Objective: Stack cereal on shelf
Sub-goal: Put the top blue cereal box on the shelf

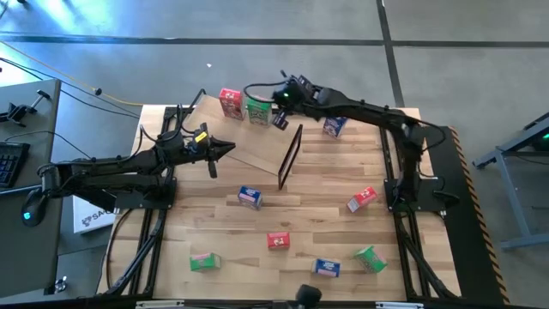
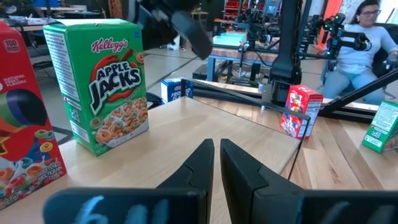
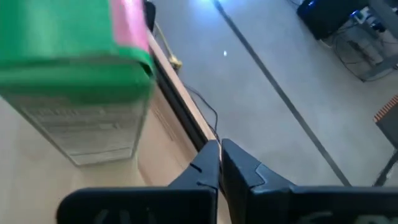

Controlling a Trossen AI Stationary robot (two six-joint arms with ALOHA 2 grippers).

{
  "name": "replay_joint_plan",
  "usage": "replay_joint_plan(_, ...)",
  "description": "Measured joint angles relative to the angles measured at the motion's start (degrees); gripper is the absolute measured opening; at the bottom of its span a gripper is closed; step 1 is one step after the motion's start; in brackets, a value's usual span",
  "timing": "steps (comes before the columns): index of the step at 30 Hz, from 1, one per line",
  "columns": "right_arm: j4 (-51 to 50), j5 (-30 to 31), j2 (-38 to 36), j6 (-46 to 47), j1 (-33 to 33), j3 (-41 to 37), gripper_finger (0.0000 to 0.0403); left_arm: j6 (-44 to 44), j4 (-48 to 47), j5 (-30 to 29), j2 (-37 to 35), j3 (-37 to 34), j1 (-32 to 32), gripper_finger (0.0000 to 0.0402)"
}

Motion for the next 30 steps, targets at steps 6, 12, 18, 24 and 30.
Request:
replay_joint_plan(6,7.8,0.3,-13.3,2.0,-1.1,-14.8,0.0000,0.1,0.3,0.0,0.0,0.0,0.0,0.0019)
replay_joint_plan(12,3.1,-0.1,-25.3,4.7,-2.7,-21.9,0.0000,0.3,0.2,0.0,0.0,0.0,0.0,0.0019)
replay_joint_plan(18,-10.1,-7.1,-30.4,7.9,-6.4,-23.6,0.0012,0.1,0.2,0.0,0.0,0.0,0.0,0.0019)
replay_joint_plan(24,-22.2,-10.6,-28.3,7.5,-8.4,-23.9,0.0105,0.1,0.2,-0.1,0.0,0.0,0.0,0.0019)
replay_joint_plan(30,-25.1,-13.3,-25.2,7.4,-10.0,-24.0,0.0227,0.0,0.2,-0.1,0.0,0.0,0.0,0.0019)
